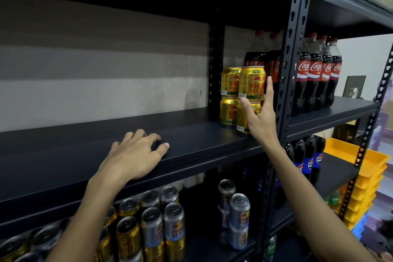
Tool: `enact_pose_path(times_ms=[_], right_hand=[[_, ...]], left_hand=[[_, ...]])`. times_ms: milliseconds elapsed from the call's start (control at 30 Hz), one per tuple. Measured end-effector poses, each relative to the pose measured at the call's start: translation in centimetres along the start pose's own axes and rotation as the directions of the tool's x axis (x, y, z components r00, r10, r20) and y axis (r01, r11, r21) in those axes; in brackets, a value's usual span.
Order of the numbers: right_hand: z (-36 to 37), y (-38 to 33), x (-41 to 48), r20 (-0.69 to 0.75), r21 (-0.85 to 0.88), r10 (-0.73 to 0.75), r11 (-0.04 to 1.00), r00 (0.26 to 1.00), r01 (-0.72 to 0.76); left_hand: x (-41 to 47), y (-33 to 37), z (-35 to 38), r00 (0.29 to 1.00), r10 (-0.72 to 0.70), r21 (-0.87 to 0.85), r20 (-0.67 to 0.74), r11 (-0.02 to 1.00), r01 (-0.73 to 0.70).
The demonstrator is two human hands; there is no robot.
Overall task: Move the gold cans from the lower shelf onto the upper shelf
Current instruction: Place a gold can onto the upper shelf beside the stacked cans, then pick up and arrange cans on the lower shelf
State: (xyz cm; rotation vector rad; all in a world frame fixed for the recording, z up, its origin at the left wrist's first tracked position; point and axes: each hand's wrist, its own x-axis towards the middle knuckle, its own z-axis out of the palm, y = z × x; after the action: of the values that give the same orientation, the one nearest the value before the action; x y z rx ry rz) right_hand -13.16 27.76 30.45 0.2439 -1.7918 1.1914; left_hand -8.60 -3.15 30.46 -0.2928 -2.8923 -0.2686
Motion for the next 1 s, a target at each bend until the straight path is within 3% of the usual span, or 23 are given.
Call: enact_pose_path(times_ms=[100, 200, 267, 400, 500, 633, 733, 867, 933, 1000], right_hand=[[-0.1, 0.0, -1.5, -0.092, 0.019, 0.019, 1.000, 0.996, -0.017], [0.0, 0.0, -4.3, -0.209, 0.030, 0.007, 1.000, 0.978, -0.001], [0.5, 0.6, -6.3, -0.219, 0.042, 0.019, 0.999, 0.976, -0.010], [1.7, 2.1, -9.4, -0.203, 0.018, 0.024, 1.000, 0.979, -0.020], [2.4, 2.5, -10.5, -0.197, 0.011, 0.037, 0.999, 0.980, -0.036], [3.4, 3.1, -12.7, -0.201, 0.037, 0.106, 0.994, 0.974, -0.101], [4.6, 4.0, -15.8, -0.188, 0.059, 0.155, 0.987, 0.970, -0.146], [6.8, 5.5, -21.6, -0.144, 0.091, 0.178, 0.982, 0.973, -0.166], [8.0, 6.6, -24.2, -0.047, 0.058, 0.186, 0.981, 0.981, -0.184], [9.1, 8.0, -25.9, 0.137, 0.005, 0.219, 0.975, 0.966, -0.221]], left_hand=[[-0.2, 0.0, 0.1, 1.000, -0.010, -0.021, -0.029, 1.000, 0.009], [-1.0, 0.3, 0.4, 0.981, 0.003, -0.048, -0.193, 0.999, -0.013], [-1.7, 0.8, 0.6, 0.941, 0.015, -0.026, -0.337, 0.999, -0.025], [-3.0, 1.4, 1.6, 0.872, 0.062, 0.137, -0.486, 0.991, 0.006], [-3.7, 1.5, 3.7, 0.788, 0.105, 0.222, -0.607, 0.974, 0.041], [-4.7, 0.6, 7.7, 0.566, 0.191, 0.175, -0.802, 0.981, -0.082], [-5.8, -0.2, 11.2, 0.527, 0.239, 0.186, -0.815, 0.971, -0.153], [-7.4, -2.2, 17.7, 0.409, 0.333, 0.160, -0.850, 0.902, -0.401], [-8.9, -4.3, 22.9, 0.472, 0.411, 0.139, -0.780, 0.850, -0.509], [-10.7, -6.4, 27.9, 0.639, 0.412, -0.004, -0.650, 0.838, -0.545]])
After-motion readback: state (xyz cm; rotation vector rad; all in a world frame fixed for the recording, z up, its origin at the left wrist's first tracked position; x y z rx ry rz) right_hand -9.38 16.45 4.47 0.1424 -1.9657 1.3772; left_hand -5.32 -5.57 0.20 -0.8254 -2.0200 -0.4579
